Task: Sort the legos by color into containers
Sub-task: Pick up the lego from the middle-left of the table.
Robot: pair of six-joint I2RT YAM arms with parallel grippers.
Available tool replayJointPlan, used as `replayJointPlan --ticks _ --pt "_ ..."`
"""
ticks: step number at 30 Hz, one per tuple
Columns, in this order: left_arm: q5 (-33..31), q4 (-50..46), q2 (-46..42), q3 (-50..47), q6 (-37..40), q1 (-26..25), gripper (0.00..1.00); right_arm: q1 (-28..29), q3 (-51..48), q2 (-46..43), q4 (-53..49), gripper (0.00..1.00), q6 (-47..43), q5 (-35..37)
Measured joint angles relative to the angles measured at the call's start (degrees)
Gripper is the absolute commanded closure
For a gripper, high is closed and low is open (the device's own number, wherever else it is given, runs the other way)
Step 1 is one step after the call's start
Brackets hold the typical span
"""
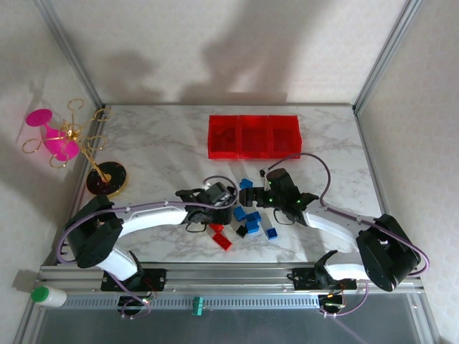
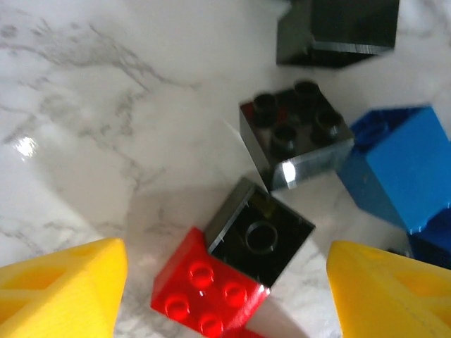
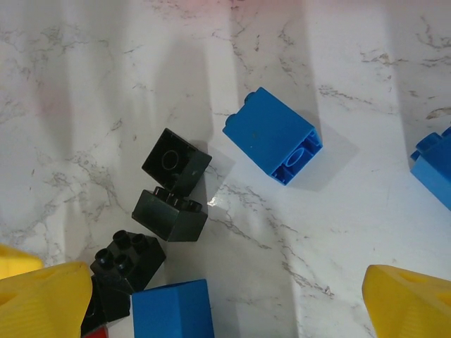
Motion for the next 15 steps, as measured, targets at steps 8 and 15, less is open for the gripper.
replayJointPlan --ticks 8,15 --pt "0.0 -0.9 0.9 -0.5 -1.1 -2.6 0.17 0.0 -0.2 -0.7 0.0 0.01 0.1 0.5" --pt "-0.1 -1.0 4.3 -0.5 -1.1 -3.6 0.18 0.0 -0.4 -0.9 -0.2 0.01 0.3 0.5"
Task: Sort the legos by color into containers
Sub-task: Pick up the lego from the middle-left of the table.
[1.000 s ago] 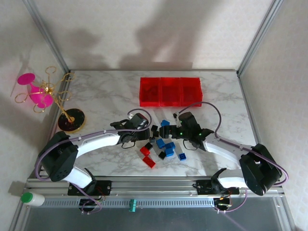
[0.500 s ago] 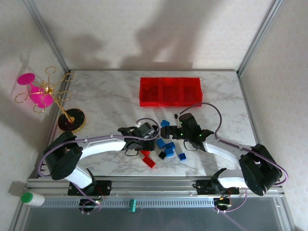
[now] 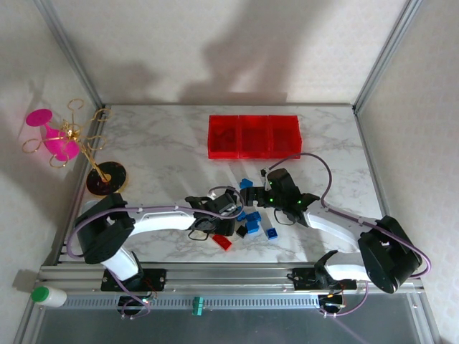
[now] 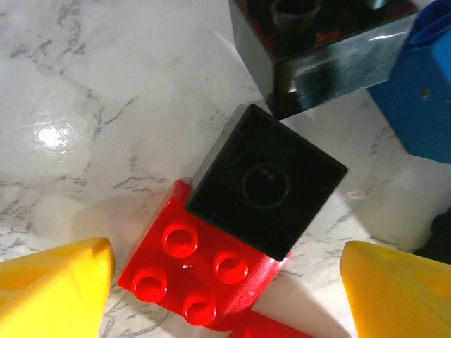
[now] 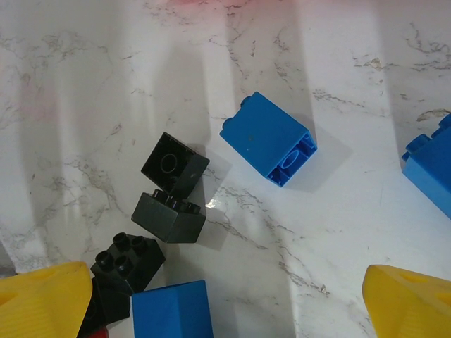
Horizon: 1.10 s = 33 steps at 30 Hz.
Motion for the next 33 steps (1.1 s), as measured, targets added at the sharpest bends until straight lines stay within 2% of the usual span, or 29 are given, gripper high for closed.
replayJointPlan --ticks 17,27,33 --pt "-3.6 -0.7 1.0 -0.2 -1.6 0.0 0.44 -0.2 -0.3 -0.6 0.0 0.01 0.4 0.0" --pt "-4.8 -0.7 0.3 -0.3 -2.4 0.2 0.44 -0.6 -0.3 -0.7 0.0 0.01 0.8 0.0" --pt "-7.1 -2.6 -3.8 -0.2 -2.5 1.9 0.43 -1.8 -0.3 -1.2 0.0 0.01 1.3 -0.7"
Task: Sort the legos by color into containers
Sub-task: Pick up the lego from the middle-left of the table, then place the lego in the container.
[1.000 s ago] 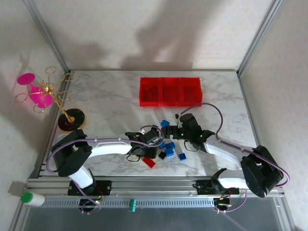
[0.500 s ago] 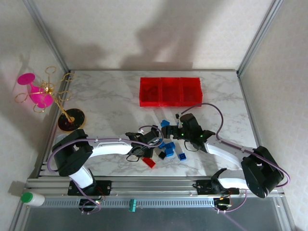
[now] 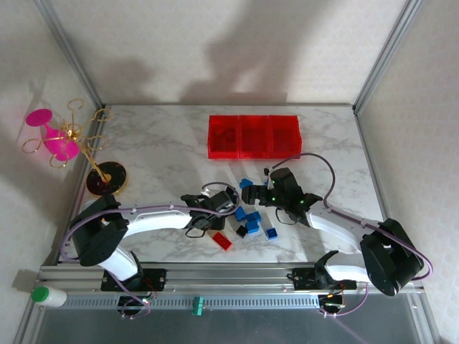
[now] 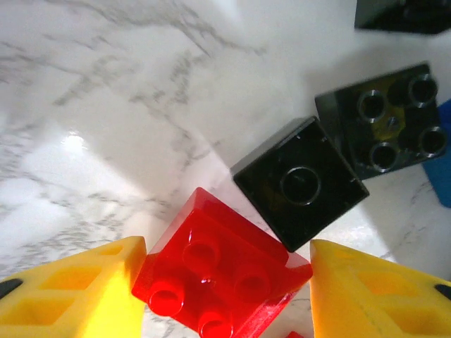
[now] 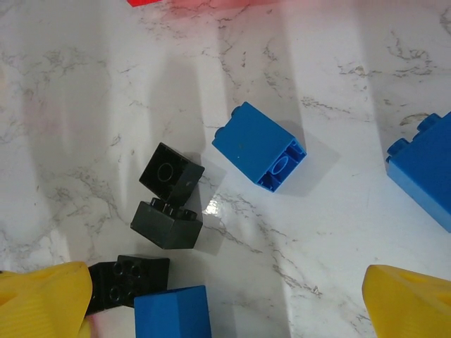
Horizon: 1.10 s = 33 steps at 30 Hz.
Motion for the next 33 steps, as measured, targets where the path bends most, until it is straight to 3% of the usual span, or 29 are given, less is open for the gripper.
replayJointPlan --ticks 7,14,23,33 --pt "-3.1 -3.4 -5.0 5.1 2.7 7.3 0.43 -3.8 1.2 -0.8 0.0 0.01 0.1 -2.6" --pt "-5.7 -2.4 -2.6 17.5 7.4 16.2 0.44 -6.2 4.3 -0.8 0.2 0.01 0.0 -2.8" --pt "-5.2 3.6 16.4 37.2 10.4 24.4 0.45 -9.7 5.4 0.1 1.3 0.01 1.5 -2.7" --pt "-5.0 5.6 39.4 60.7 11.9 25.6 0.45 -11.3 5.6 0.9 2.6 0.01 1.7 -2.8"
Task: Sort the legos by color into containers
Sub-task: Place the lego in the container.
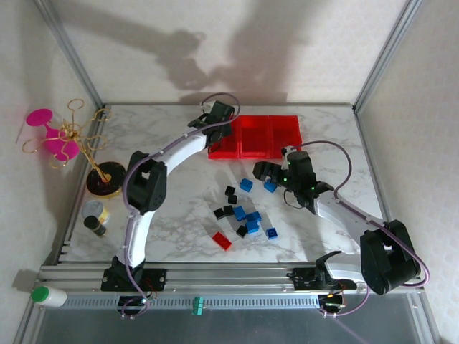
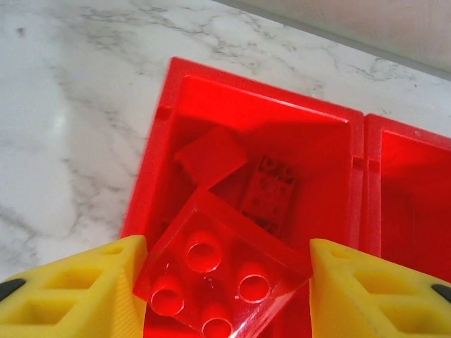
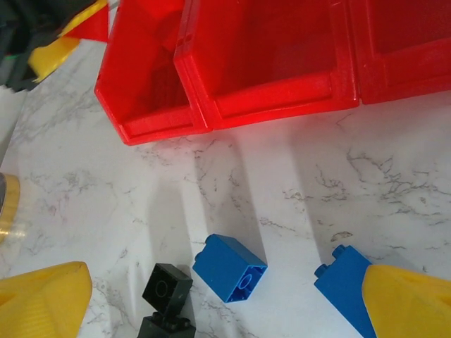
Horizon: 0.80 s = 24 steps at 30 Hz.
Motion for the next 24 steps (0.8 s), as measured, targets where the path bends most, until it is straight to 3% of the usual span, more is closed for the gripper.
replayJointPlan --ticks 4,11,16,20,24 --pt "0.0 -1.0 6.1 6.9 0.4 0.0 0.36 -0.2 0.0 0.0 0.3 0.01 0.0 0.0" --pt "0.2 -1.8 7.0 7.9 0.9 0.3 0.28 -0.3 0.0 0.0 0.3 0.01 -0.2 0.0" --pt "1.2 -1.9 6.9 7.9 1.3 0.3 0.29 -0.3 0.0 0.0 0.3 0.01 -0.6 -0.2" --pt "3.1 -2.0 4.4 6.6 1.3 0.3 0.3 -0.3 0.0 0.0 0.3 0.01 -1.6 -0.7" --pt "4.9 -1.2 -3.9 -0.7 1.5 0.2 0.3 -0.1 0.2 -0.1 0.3 0.01 -2.9 -1.1"
